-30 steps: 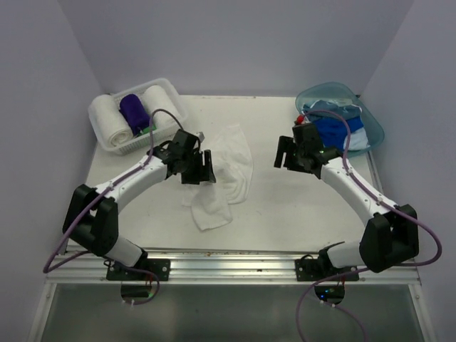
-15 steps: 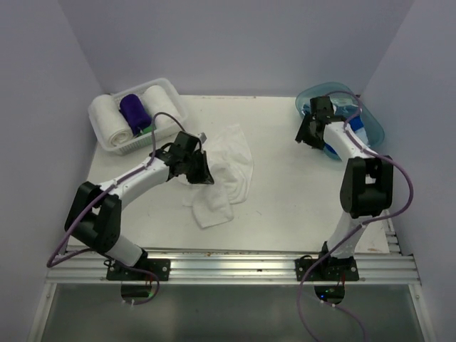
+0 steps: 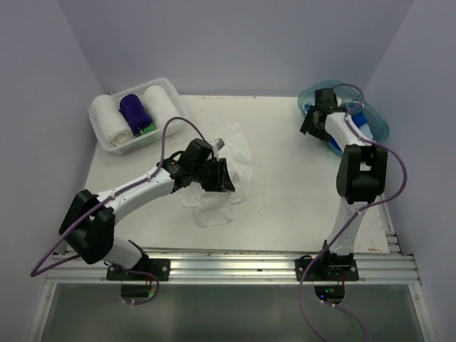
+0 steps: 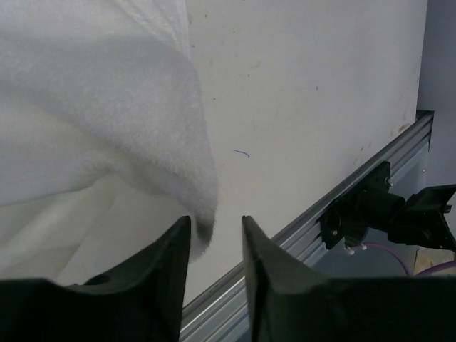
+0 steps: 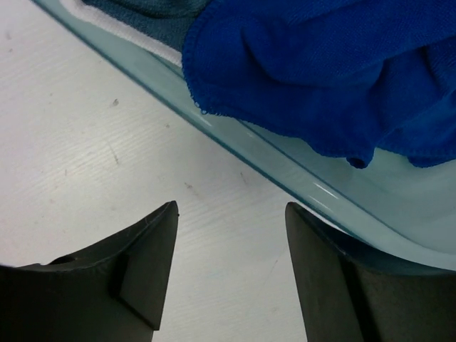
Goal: Roll the towels
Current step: Flatten the towel
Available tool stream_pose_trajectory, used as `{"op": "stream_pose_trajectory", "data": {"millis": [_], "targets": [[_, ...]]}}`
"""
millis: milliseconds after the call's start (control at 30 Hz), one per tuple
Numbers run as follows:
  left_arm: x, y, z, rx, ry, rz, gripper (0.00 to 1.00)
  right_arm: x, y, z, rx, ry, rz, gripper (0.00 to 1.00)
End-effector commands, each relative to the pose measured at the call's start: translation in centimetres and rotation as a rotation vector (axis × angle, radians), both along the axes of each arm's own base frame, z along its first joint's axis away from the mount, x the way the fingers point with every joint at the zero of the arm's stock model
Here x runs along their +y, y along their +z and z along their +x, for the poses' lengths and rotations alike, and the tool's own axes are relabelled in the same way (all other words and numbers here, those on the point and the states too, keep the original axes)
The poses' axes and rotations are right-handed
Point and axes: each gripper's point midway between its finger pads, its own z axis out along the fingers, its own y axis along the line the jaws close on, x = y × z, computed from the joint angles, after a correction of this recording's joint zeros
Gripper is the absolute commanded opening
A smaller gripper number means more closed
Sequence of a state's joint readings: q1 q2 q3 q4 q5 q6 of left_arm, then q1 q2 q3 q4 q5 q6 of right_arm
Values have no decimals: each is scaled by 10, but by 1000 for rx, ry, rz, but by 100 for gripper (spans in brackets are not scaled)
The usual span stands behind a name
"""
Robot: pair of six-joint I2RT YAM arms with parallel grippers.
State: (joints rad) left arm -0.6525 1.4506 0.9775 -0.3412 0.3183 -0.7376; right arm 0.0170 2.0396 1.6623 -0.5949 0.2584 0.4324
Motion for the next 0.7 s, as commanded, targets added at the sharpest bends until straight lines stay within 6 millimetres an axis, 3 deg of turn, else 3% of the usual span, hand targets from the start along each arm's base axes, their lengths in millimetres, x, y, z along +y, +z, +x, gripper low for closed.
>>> {"op": "stream_pose_trajectory", "data": {"millis": [0, 33, 67, 100, 133, 167, 200, 233, 267, 367, 400, 433, 467, 600, 667], "targets": [[-5, 15, 8, -68, -27, 28, 43, 27, 47, -3, -125, 82, 69, 67], [5, 15, 12, -85, -1, 83, 64, 39, 53, -18, -131, 109, 86, 70], [13, 15, 16, -110, 6, 124, 72, 63, 59, -23, -152, 163, 98, 72], [22, 13, 22, -128, 35, 172, 73, 76, 59, -32, -150, 186, 113, 75], [29, 16, 22, -129, 47, 189, 73, 90, 47, -47, -119, 215, 135, 76], [40, 17, 27, -131, 73, 197, 73, 119, 59, -56, -160, 284, 163, 77], [47, 19, 31, -133, 97, 195, 73, 136, 58, -66, -158, 319, 197, 79], [56, 23, 31, -139, 119, 187, 71, 149, 47, -81, -130, 355, 208, 79], [70, 23, 38, -131, 171, 185, 70, 178, 50, -98, -130, 434, 215, 81], [104, 16, 40, -111, 277, 211, 66, 225, 37, -143, -77, 578, 244, 82], [111, 12, 38, -97, 293, 225, 65, 235, 42, -154, -87, 597, 270, 82], [119, -1, 31, -66, 302, 253, 64, 243, 31, -172, -50, 630, 302, 83], [125, -9, 29, -51, 315, 267, 64, 261, 32, -187, -54, 681, 328, 83], [135, -50, 12, 28, 330, 287, 64, 285, 20, -237, 10, 754, 355, 83], [133, -59, 10, 50, 334, 279, 63, 296, 16, -255, 32, 789, 379, 83]]}}
